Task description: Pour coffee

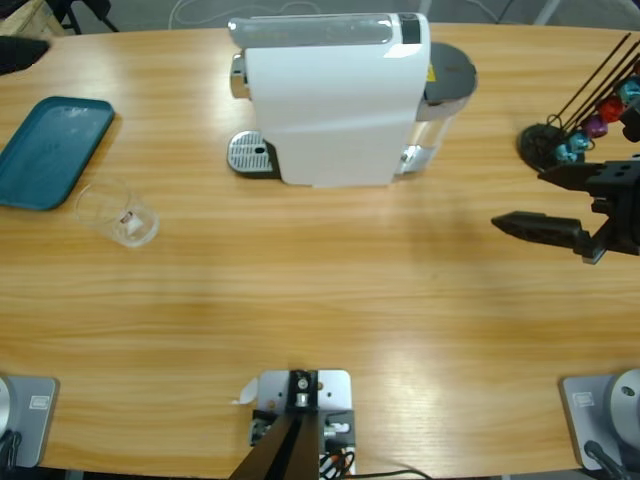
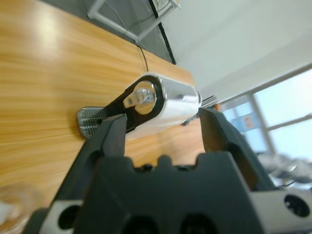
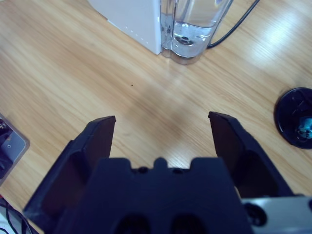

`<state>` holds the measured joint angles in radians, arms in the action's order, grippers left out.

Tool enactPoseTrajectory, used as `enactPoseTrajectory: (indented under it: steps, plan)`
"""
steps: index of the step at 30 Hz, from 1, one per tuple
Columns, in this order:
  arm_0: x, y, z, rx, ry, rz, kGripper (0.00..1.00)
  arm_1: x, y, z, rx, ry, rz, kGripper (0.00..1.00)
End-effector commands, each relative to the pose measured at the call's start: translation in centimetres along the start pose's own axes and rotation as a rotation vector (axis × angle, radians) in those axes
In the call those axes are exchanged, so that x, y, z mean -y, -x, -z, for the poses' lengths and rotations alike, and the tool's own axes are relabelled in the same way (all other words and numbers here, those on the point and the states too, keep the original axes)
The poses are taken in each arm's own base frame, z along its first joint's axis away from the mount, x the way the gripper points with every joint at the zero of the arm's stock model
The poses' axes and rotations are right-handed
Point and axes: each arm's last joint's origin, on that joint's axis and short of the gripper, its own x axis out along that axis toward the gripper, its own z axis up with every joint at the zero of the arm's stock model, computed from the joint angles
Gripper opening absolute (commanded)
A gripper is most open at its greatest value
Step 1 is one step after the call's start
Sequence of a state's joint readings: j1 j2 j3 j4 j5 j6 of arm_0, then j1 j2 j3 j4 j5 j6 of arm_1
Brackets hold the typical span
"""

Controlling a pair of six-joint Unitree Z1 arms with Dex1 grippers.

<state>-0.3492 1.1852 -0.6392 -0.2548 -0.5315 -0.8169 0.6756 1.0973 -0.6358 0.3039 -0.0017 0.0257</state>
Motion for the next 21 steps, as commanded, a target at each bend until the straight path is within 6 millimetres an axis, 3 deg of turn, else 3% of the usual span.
enactPoseTrajectory:
  steps: [1,4,7,12,21]
  plan:
    - [-2.6,-9.3,-5.1,-0.157,0.184,0.079,0.624,-0.1,0.1,0.3,-0.013,-0.004,0.013,0.839]
    - [-2.4,-11.1,-5.9,-0.223,0.200,0.144,0.622,0.0,0.0,0.3,-0.015,-0.004,0.017,0.839]
    - [-2.9,-11.7,-5.3,-0.314,0.239,0.183,0.479,0.0,0.0,0.3,-0.015,-0.004,0.021,0.839]
    - [-4.9,-13.1,-3.3,-0.414,0.300,0.168,0.484,0.0,0.1,0.3,-0.013,-0.004,0.023,0.839]
    - [-5.2,-15.3,-2.5,-0.453,0.314,0.187,0.484,0.0,0.1,0.4,-0.013,-0.004,0.023,0.839]
